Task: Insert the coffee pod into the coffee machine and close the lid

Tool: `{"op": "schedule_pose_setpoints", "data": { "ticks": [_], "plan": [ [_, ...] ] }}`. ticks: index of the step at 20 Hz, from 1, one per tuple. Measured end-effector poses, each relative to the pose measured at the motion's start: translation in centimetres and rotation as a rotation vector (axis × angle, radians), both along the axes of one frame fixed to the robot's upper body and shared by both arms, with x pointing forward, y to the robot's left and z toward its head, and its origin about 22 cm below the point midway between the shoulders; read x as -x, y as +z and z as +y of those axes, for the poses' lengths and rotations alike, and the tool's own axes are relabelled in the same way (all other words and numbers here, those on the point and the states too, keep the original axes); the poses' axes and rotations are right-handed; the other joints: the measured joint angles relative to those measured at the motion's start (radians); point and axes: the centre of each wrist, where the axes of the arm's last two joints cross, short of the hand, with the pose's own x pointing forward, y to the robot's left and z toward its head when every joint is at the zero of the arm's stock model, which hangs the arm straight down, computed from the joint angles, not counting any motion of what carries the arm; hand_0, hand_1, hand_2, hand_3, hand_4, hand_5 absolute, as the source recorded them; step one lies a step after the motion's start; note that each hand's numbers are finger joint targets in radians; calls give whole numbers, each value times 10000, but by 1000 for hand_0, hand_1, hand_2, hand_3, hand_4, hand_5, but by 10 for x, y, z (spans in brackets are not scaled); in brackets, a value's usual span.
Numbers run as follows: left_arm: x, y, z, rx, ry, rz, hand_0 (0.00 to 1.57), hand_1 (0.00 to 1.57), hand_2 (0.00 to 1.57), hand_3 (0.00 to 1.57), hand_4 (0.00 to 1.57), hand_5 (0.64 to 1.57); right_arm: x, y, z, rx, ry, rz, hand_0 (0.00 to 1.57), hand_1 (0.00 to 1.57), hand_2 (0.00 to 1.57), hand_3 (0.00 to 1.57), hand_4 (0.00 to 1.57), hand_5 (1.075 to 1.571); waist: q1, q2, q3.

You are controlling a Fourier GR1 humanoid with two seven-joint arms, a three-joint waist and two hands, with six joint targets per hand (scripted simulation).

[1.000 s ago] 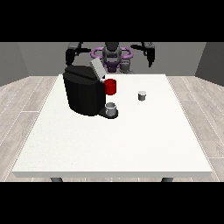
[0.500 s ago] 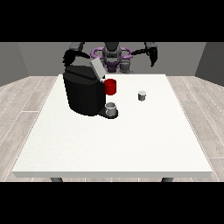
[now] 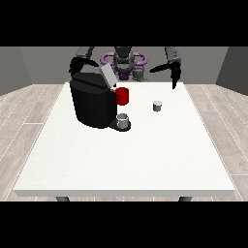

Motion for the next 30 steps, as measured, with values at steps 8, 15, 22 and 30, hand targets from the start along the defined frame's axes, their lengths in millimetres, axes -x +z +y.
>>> {"op": "schedule_pose_setpoints", "data": {
  "ticks": [8,15,22,30],
  "plan": [
    [-25,-7,17,-633,417,794,0,0,0,0,0,1571,-16,12,4,34,275,-91,0,0,0,0,393,1571,-240,660,-1],
    [-44,-10,15,-1381,396,1384,0,0,0,0,0,1571,-30,12,5,278,46,279,0,0,0,0,423,1571,-173,876,1],
    [-51,-27,8,-2383,292,1853,446,446,606,295,0,1571,-35,11,13,547,-10,616,0,0,0,0,392,1571,-283,849,-2],
    [-51,-40,18,-3583,413,2326,580,580,719,472,0,1571,-36,8,13,482,-25,724,0,0,0,0,434,1571,-341,911,0]
  ]
}}
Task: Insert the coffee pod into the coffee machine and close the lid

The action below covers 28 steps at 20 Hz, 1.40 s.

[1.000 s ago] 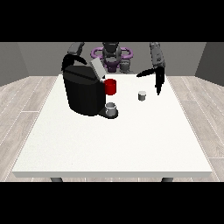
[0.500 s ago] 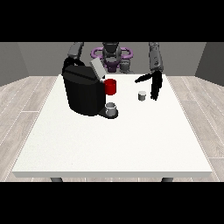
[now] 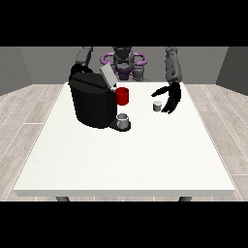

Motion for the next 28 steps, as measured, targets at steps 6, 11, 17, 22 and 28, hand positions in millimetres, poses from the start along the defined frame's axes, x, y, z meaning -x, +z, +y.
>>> {"op": "schedule_pose_setpoints", "data": {
  "ticks": [6,11,17,22,28],
  "plan": [
    [-7,1,-8,-1177,-377,93,645,645,788,527,0,1571,-6,-3,5,86,-56,-5,0,0,0,0,491,1571,22,50,1],
    [-11,-1,-9,-1771,-223,-414,686,686,849,651,288,1571,-8,1,3,-29,37,-54,0,0,0,0,492,1571,-96,120,0],
    [-14,-3,-6,-2296,156,-1004,971,971,1086,863,323,1571,-9,8,1,-275,166,-193,0,0,0,0,487,1571,-277,236,6],
    [-16,-3,-10,-3049,-200,-1000,1028,1028,1112,890,287,1571,-11,5,-2,-313,68,-169,0,0,0,0,424,1571,-229,231,11],
    [-20,4,-4,-3404,-712,-1131,1424,1424,1457,1423,564,1571,-10,0,-4,-510,-196,-78,0,0,0,0,459,1571,-83,128,6]
  ]
}}
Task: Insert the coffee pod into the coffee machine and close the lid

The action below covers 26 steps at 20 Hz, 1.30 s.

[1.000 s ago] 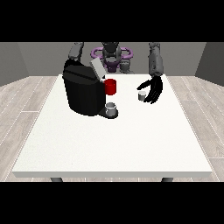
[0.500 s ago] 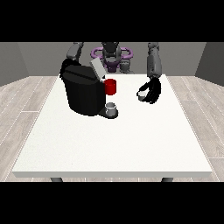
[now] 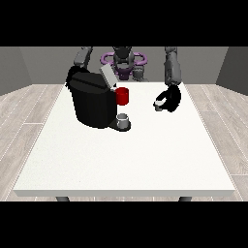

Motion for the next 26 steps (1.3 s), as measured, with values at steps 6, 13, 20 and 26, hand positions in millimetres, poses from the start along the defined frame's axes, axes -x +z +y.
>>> {"op": "schedule_pose_setpoints", "data": {
  "ticks": [6,13,20,26],
  "plan": [
    [-20,30,-14,350,-1050,-397,1342,1342,1397,1362,593,1571,1,-14,1,0,55,424,0,0,0,0,507,1571,56,-321,-2],
    [-41,69,-42,478,-2012,-571,1252,1252,1329,1292,573,1571,0,-26,-9,9,55,779,0,0,0,0,489,1571,147,-874,-1],
    [-54,105,-40,333,-2161,-1026,1255,1255,1332,1288,556,1571,-2,-18,7,-95,359,448,0,0,0,0,504,1571,-226,-785,-2],
    [-65,149,-38,348,-2020,-1572,1017,1017,1206,1226,503,1571,-5,-11,4,58,507,227,0,0,0,0,507,1571,-537,-641,-4]
  ]
}}
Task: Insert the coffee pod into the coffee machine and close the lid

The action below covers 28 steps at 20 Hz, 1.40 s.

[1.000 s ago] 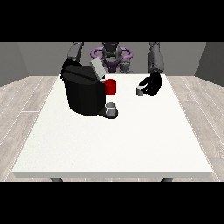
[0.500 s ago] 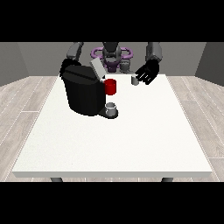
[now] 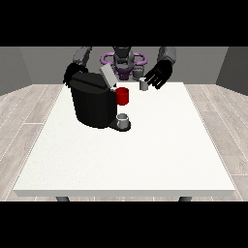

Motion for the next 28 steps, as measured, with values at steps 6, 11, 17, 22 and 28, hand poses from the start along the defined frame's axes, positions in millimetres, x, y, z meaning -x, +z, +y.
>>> {"op": "schedule_pose_setpoints", "data": {
  "ticks": [6,11,17,22,28],
  "plan": [
    [-8,32,-9,337,206,-274,1255,1255,1287,1219,471,1571,-3,7,1,76,-36,-35,0,0,0,0,549,1571,-278,105,2],
    [-11,62,-4,428,217,-776,1278,1278,1332,1265,519,1571,-8,21,5,193,61,-497,0,0,0,0,459,1571,-635,530,2],
    [-14,80,-13,295,271,-1044,1277,1277,1303,1236,488,1571,-11,27,3,295,43,-770,0,0,0,0,480,1571,-824,842,2],
    [-16,84,-17,287,336,-1061,1283,1283,1314,1222,504,1571,-12,33,8,189,42,-793,0,0,0,0,525,1571,-906,951,3],
    [-18,86,-23,187,232,-1019,1260,1260,1298,1208,511,1571,-14,37,11,33,13,-915,0,0,0,0,513,1571,-895,1121,3]
  ]
}}
